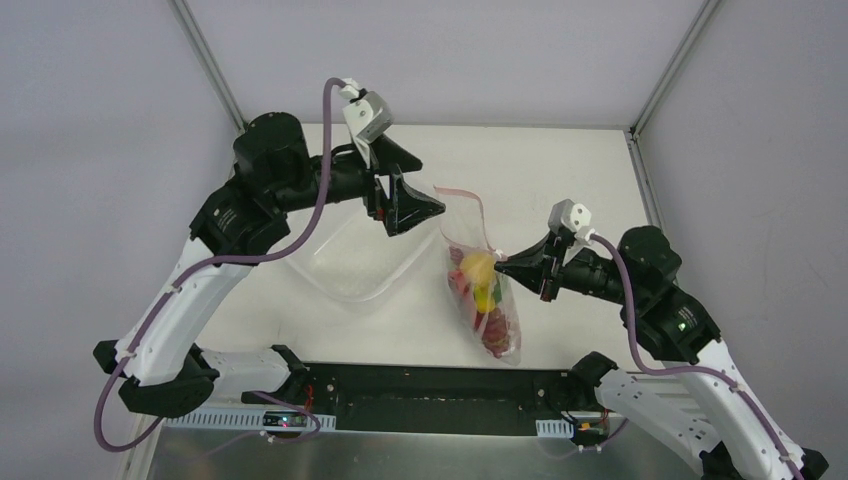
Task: Place the food in the zip-top bag and seal the zipper
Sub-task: Zip the zipper food storage bag at the center of the board.
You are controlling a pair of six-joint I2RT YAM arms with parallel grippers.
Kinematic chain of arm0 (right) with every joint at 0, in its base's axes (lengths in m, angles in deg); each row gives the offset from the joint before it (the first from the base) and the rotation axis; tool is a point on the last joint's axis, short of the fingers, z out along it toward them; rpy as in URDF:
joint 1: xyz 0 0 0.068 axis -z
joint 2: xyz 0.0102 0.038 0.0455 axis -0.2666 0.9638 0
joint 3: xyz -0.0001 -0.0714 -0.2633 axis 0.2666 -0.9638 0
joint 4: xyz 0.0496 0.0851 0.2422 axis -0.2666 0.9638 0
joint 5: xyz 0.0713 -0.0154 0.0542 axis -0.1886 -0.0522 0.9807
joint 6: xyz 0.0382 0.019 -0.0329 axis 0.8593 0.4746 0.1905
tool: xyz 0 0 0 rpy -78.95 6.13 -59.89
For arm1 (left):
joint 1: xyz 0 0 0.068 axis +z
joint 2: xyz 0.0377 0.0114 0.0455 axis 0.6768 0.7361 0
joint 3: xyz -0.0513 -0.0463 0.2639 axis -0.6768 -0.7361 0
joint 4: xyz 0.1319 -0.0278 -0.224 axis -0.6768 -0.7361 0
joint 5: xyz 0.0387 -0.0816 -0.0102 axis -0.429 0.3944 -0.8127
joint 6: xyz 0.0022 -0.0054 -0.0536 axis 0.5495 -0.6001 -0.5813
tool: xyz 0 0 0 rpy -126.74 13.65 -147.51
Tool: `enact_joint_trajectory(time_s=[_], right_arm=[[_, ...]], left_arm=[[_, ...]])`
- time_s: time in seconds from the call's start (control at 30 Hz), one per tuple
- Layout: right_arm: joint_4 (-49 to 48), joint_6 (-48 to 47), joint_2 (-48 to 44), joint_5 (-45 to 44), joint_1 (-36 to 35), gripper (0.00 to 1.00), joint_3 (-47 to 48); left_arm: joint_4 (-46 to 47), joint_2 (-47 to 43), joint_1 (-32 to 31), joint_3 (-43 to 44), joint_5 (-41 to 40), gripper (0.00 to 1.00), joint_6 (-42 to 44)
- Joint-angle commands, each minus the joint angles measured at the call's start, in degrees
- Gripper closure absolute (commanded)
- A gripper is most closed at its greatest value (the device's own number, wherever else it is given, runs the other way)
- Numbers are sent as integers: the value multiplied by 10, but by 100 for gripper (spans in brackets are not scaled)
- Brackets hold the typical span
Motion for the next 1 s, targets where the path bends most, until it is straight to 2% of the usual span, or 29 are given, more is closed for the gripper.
enact_joint_trajectory(time_s=[0.0,0.33,0.47,0.67,0.83,0.97], right_arm=[[11,-21,25,87,1,100,75],[40,-32,53,151,1,100,125],[53,-36,56,103,1,100,117],[29,-19,65,23,1,100,83],[2,-16,69,-16,2,100,60],[-3,-15,67,-37,3,100,52]], left_arm=[[-22,53,-26,41,106,1,85],[-68,116,-86,94,159,2,142],[-98,125,-99,105,196,6,167],[-172,168,-102,133,210,18,192],[-142,188,-110,125,180,21,163],[-152,198,-114,129,154,29,165]])
